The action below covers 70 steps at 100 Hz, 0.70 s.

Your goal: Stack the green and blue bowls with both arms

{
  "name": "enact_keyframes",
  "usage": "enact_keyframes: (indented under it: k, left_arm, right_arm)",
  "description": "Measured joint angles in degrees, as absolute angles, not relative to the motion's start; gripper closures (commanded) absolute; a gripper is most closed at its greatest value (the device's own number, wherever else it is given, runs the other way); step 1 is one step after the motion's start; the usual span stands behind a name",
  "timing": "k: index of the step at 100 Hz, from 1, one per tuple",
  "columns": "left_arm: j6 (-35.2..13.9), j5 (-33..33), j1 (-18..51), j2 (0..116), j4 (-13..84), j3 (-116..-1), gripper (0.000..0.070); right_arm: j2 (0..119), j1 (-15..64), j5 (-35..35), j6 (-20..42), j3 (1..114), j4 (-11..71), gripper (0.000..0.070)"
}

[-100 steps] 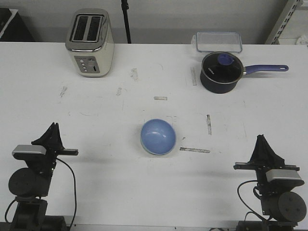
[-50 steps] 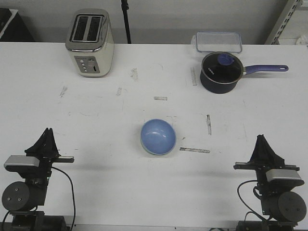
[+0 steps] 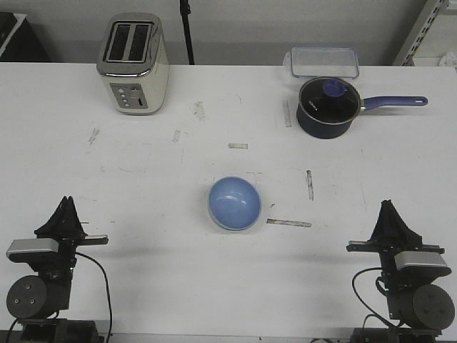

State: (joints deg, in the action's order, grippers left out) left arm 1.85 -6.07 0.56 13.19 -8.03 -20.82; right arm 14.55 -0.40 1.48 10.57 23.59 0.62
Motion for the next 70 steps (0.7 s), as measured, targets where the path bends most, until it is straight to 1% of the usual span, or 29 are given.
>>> enact_keyframes:
  k: [12, 25, 43, 70]
  left_arm:
    - [1.85, -5.13, 0.54, 9.52, -11.4, -15.97, 0.0699]
    - [1.85, -2.83, 0.56, 5.15, -10.9, -11.42, 0.0699]
    - [1.85, -2.61, 0.56, 0.6, -9.39, -7.99, 0.0699]
    - [1.85, -2.61, 0.67, 0.3, -10.22, -5.08, 0.0699]
  right_arm:
    - [14.55, -0.4, 1.45, 10.55, 23.59, 0.62, 0.0696]
    - [14.55, -0.4, 1.45, 10.55, 23.59, 0.62, 0.0696]
    - [14.55, -0.4, 1.48, 10.55, 23.59, 0.62, 0.0696]
    - [14.55, -0.4, 1.48, 10.57, 23.59, 0.62, 0.0696]
